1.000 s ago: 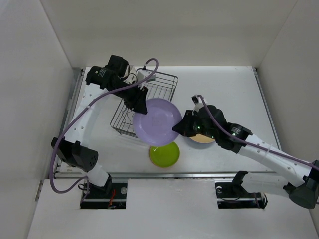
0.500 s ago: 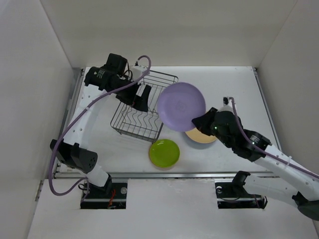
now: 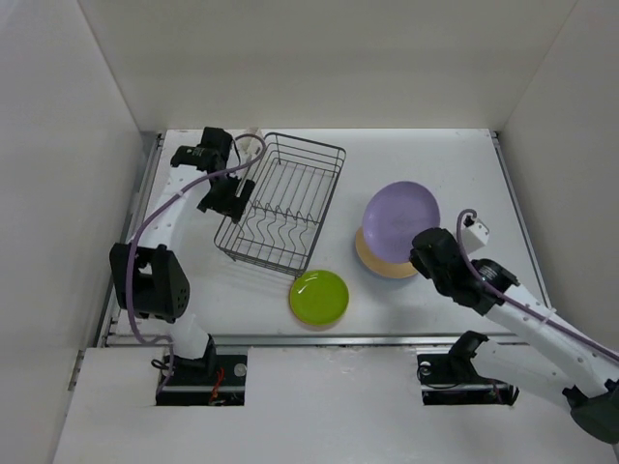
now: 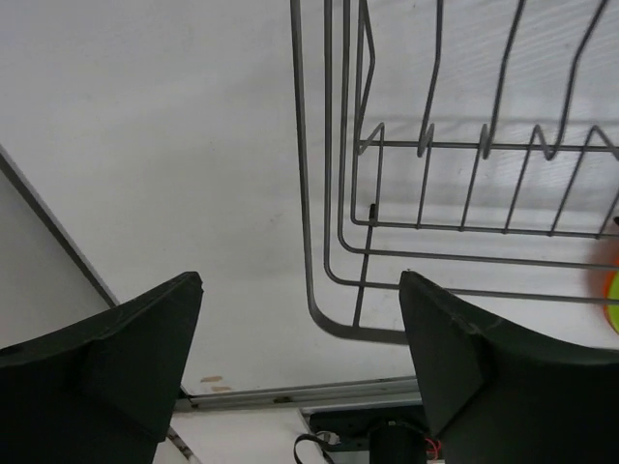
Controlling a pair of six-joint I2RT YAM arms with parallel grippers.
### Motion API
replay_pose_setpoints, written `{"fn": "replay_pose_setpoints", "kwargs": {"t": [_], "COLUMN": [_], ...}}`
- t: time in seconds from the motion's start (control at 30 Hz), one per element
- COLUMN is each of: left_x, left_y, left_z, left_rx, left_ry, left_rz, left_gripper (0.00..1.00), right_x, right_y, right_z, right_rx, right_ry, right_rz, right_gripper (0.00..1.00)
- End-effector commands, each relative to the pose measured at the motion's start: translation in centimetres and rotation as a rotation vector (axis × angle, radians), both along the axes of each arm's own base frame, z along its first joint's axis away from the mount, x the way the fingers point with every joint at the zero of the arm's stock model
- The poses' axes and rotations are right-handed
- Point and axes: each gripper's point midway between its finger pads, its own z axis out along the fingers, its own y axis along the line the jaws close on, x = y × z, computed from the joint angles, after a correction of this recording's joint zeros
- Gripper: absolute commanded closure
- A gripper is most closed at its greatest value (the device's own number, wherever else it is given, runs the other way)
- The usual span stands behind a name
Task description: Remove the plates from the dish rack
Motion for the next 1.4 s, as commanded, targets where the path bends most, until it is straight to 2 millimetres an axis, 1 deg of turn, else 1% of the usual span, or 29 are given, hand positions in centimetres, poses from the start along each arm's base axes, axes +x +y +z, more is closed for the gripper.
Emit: {"fn": "replay_pose_setpoints", "kwargs": {"t": [0.0,0.03,0.07,0.13,0.17,0.23,0.27,0.3,0.33,0.37,0.4,0.43,0.47,0.5,0.53,0.57,0.6,0.63,0.7,0.73,0.77,0.8,0.83,0.9,1.07,1.1,1.13,1.27,1.37], "left_x": [0.6,0.7,0.9,1.3,1.4,1.4,1.7,1.5,1.5,1.8,1.8,1.8,1.7,1.7,2.0,2.0,2.0,2.2,2.5,2.8,3.2,3.4,3.7,4.7,6.2,6.4,6.7,6.9,7.2], "left_y": [1.1,1.3,1.2,1.8,1.8,2.0,2.3,2.3,2.3,2.3,2.3,2.3,2.3,2.3,2.2,2.2,2.4,2.7,3.3,3.8,3.8,4.3,4.7,5.1,5.8,6.3,6.4,6.5,6.7], "left_z": [-0.9,-1.6,-2.5,-2.9,-3.7,-4.4,-5.1,-5.8,-6.1,-6.8,-7.1,-7.1,-7.6,-8.0,-7.8,-8.2,-8.5,-8.4,-8.5,-8.4,-8.4,-8.1,-8.0,-7.2,-6.2,-6.3,-5.7,-5.9,-5.6], "left_rx": [0.047,0.063,0.063,0.076,0.079,0.094,0.096,0.1,0.102,0.104,0.106,0.106,0.108,0.11,0.109,0.111,0.123,0.121,0.134,0.143,0.143,0.155,0.175,0.179,0.2,0.208,0.21,0.22,0.231], "left_ry": [-0.012,0.003,0.006,0.001,0.016,0.034,0.048,0.069,0.08,0.09,0.099,0.099,0.114,0.126,0.118,0.129,0.137,0.128,0.128,0.126,0.121,0.112,0.109,0.071,0.04,0.041,0.031,0.04,0.031], "left_rz": [0.005,0.01,0.01,0.034,0.034,0.038,0.046,0.045,0.045,0.044,0.044,0.044,0.043,0.043,0.043,0.042,0.045,0.055,0.061,0.075,0.075,0.08,0.087,0.103,0.126,0.138,0.131,0.133,0.129], "left_gripper": [0.22,0.22,0.22,0.22,0.22,0.22,0.22,0.22,0.23,0.23,0.26,0.29,0.36,0.4,0.44,0.48,0.51,0.61,0.71,0.75,0.83,0.86,0.88,0.93,0.93,0.93,0.93,0.86,0.79], "right_x": [0.8,0.9,1.0,1.5,1.6,2.0,2.2,2.1,2.5,2.5,2.6,2.7,2.6,2.7,2.5,2.6,2.4,2.3,1.8,1.7,1.8,1.6,1.5,1.3,0.7,0.6,0.4,0.0,-0.1], "right_y": [-1.2,-1.5,-1.7,-1.3,-1.3,-1.1,-1.0,-0.9,-0.3,0.0,0.5,0.9,1.2,1.5,1.8,2.1,2.0,2.2,2.1,2.2,2.2,2.1,2.0,1.9,1.8,2.0,1.8,2.0,2.1], "right_z": [-1.5,-1.8,-2.9,-3.2,-3.6,-4.8,-5.0,-6.0,-5.9,-6.5,-6.6,-7.4,-7.9,-8.2,-8.8,-9.3,-9.7,-10.1,-10.7,-10.5,-10.2,-9.6,-9.3,-8.1,-7.4,-7.4,-7.6,-7.3,-6.4], "right_rx": [0.0,-0.001,-0.01,0.021,0.036,0.051,0.064,0.07,0.09,0.095,0.109,0.114,0.105,0.103,0.104,0.09,0.077,0.079,0.067,0.077,0.083,0.094,0.098,0.113,0.109,0.116,0.1,0.105,0.13], "right_ry": [0.016,0.017,0.036,0.023,0.029,0.041,0.042,0.067,0.061,0.072,0.082,0.098,0.118,0.129,0.155,0.177,0.194,0.21,0.241,0.238,0.231,0.215,0.21,0.178,0.172,0.177,0.188,0.196,0.169], "right_rz": [-0.119,-0.133,-0.143,-0.142,-0.144,-0.145,-0.145,-0.14,-0.128,-0.118,-0.099,-0.087,-0.071,-0.057,-0.044,-0.034,-0.036,-0.028,-0.024,-0.017,-0.016,-0.014,-0.013,-0.004,0.027,0.035,0.042,0.061,0.071], "right_gripper": [1.0,1.0,1.0,1.0,1.0,1.0,1.0,1.0,1.0,1.0,1.0,1.0,1.0,0.98,0.95,0.91,0.81,0.75,0.63,0.51,0.47,0.43,0.36,0.32,0.27,0.27,0.27,0.25,0.25]}}
